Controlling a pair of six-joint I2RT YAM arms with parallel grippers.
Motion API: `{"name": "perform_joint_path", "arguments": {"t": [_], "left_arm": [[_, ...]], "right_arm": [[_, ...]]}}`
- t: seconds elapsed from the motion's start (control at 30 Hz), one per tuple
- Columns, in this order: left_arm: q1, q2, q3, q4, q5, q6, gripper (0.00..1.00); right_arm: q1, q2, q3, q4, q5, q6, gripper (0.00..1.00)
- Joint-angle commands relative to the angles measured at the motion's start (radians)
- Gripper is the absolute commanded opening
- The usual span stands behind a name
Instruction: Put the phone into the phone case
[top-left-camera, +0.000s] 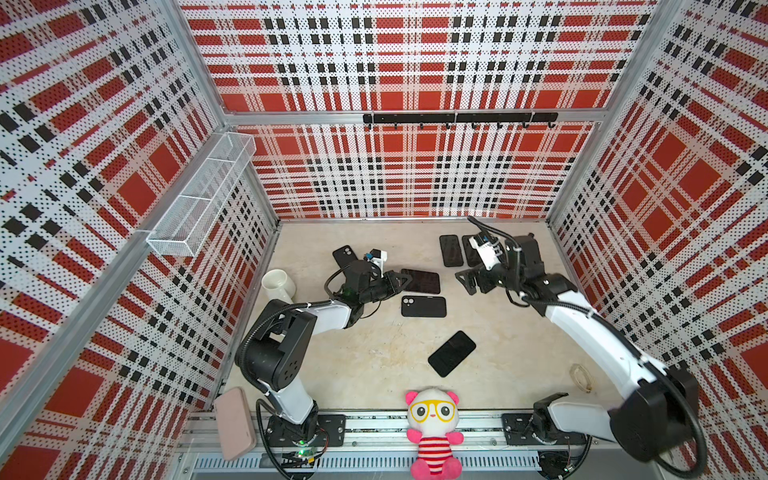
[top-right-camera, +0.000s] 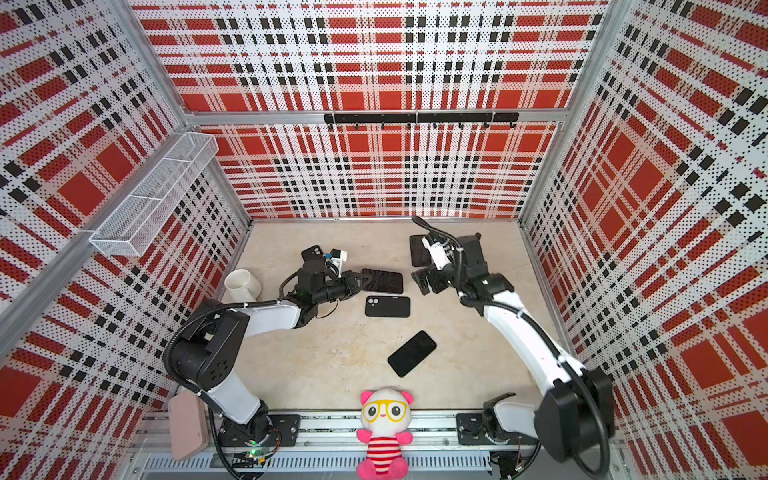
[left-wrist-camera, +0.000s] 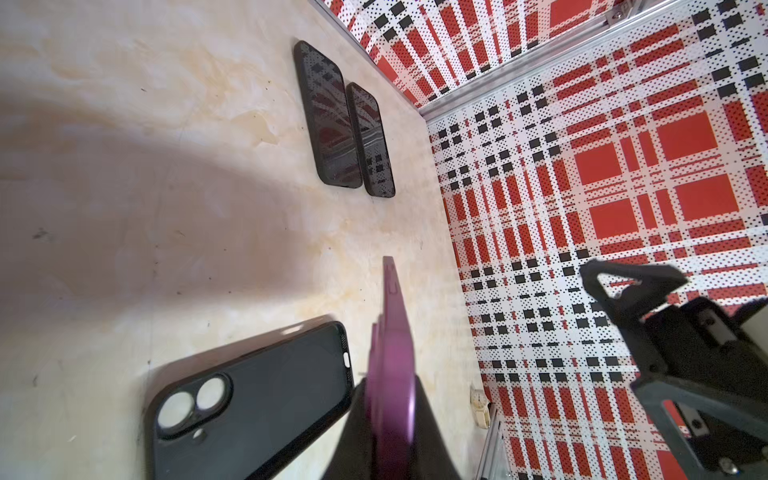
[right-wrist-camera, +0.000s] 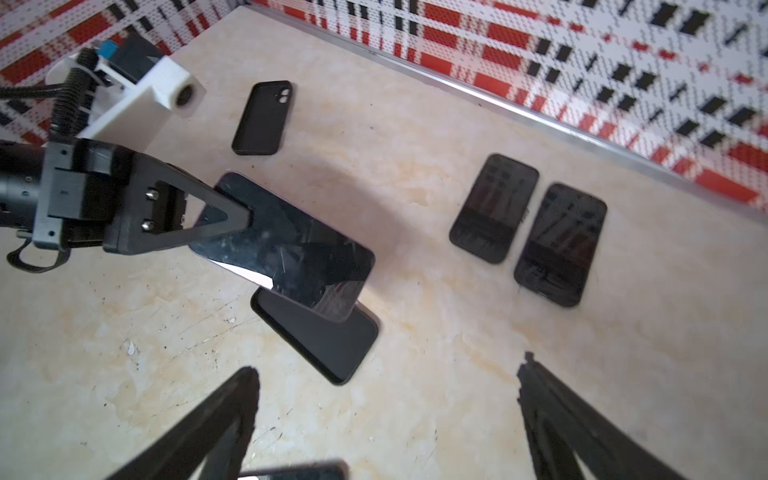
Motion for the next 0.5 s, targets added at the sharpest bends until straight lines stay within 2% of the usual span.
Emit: {"name": "perform_joint_path", "arguments": {"t": [0.0,0.07,0.17,0.23,0.4,0.47], "left_arm": [[-0.006,-0.042,-0.029,0.178,-0.001,-0.03,0.0],[-0.007,-0.037,-0.054,0.254,0.03,-0.072,0.0],[-0.008,-0.028,-0.088,0.359,0.08,-0.129,0.0],[-0.009,-0.021,-0.116,0.436,0.104,-0.172,0.0],[-0.012,0.04,-0.161,0.69,0.157,-0.327,0.0],[-0.021,0.062,-0.156,0.722,0.165,-0.348,0.0]], "right_arm": [[-0.013,-0.026,-0.079,0.124,0.048,0.214,1.0],[-0.017,-0.016,-0.108,0.12,0.002,0.267,1.0],[-0.074,0.012,-0.148,0.118,-0.175,0.363,0.93],[-0.121,0.029,-0.196,0.192,-0.351,0.421,0.89],[-0.153,0.101,-0.247,0.319,-0.619,0.516,0.83],[-0.157,0.143,-0.27,0.406,-0.695,0.585,0.8]]}}
